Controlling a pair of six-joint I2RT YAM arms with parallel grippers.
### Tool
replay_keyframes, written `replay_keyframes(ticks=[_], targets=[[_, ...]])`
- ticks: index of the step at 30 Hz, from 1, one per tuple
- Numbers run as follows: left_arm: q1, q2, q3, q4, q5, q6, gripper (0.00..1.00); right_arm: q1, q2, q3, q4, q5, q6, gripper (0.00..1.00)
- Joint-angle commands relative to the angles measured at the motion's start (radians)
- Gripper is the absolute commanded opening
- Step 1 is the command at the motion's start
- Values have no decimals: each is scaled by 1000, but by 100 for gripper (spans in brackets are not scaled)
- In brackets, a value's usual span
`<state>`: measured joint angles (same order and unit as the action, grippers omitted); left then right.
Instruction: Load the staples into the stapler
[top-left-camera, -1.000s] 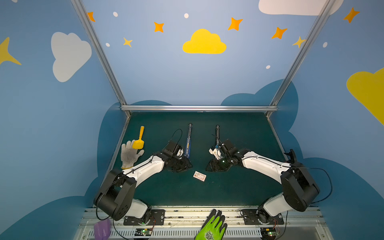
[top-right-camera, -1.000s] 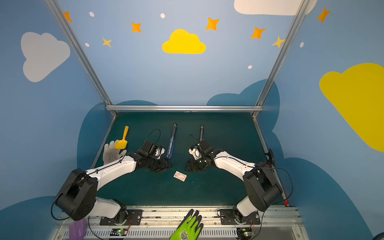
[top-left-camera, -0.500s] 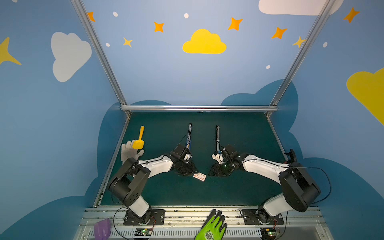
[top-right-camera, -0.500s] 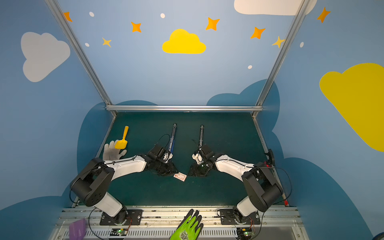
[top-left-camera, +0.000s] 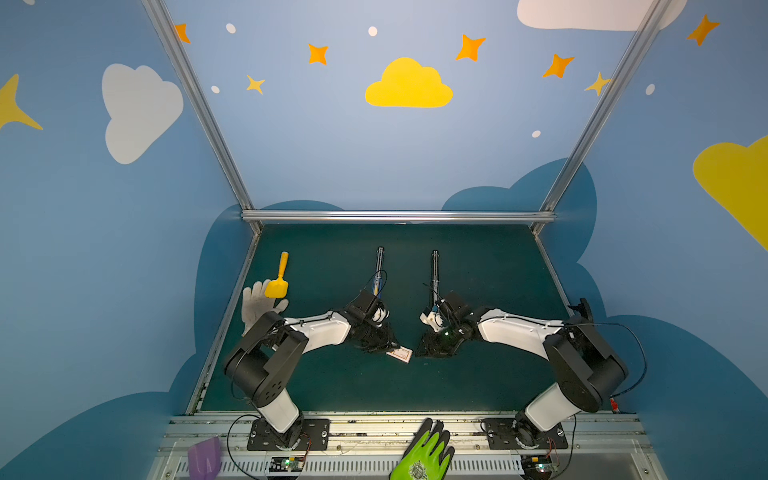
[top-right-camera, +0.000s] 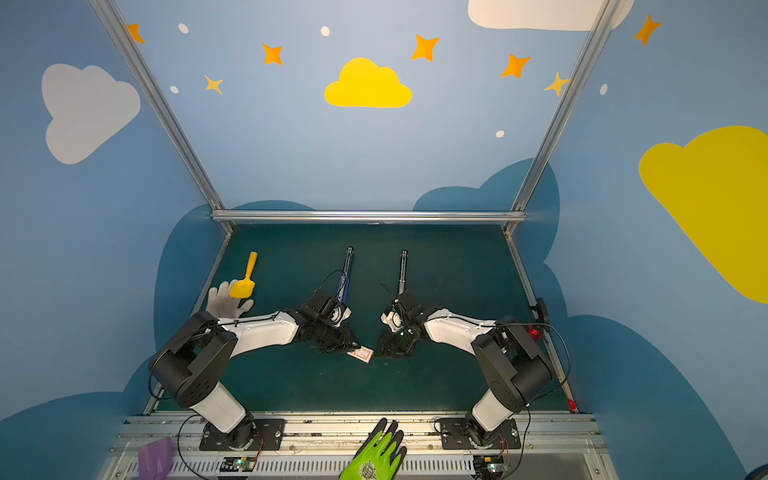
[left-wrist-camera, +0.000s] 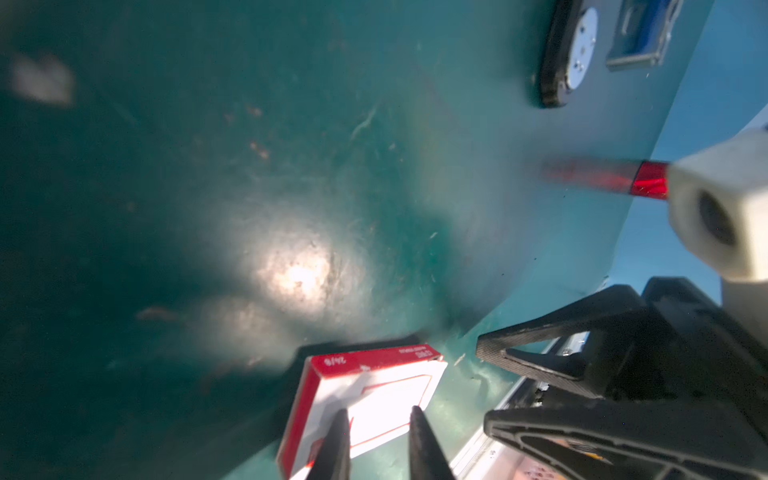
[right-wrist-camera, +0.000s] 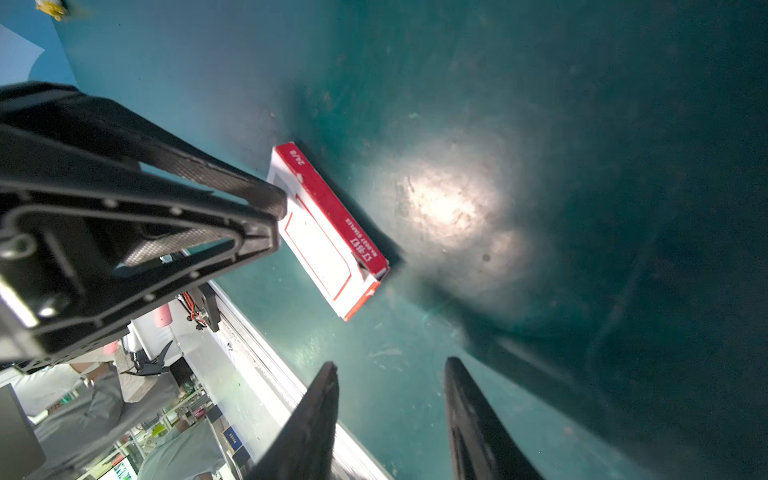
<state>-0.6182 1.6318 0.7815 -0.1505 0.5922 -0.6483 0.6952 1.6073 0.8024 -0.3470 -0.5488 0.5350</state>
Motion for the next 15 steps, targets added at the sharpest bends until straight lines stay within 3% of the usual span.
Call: replay_keyframes(ticks=[1, 6, 15], targets=[[2, -81, 6, -75, -63, 15, 35, 15, 27, 24, 25, -24, 20, 41], [6, -83, 23, -123, -96, 42, 43, 29, 47, 22, 61, -45, 36, 41], [-1, 19, 22, -75, -56, 43, 42, 39, 42, 23, 69, -40, 43, 41]])
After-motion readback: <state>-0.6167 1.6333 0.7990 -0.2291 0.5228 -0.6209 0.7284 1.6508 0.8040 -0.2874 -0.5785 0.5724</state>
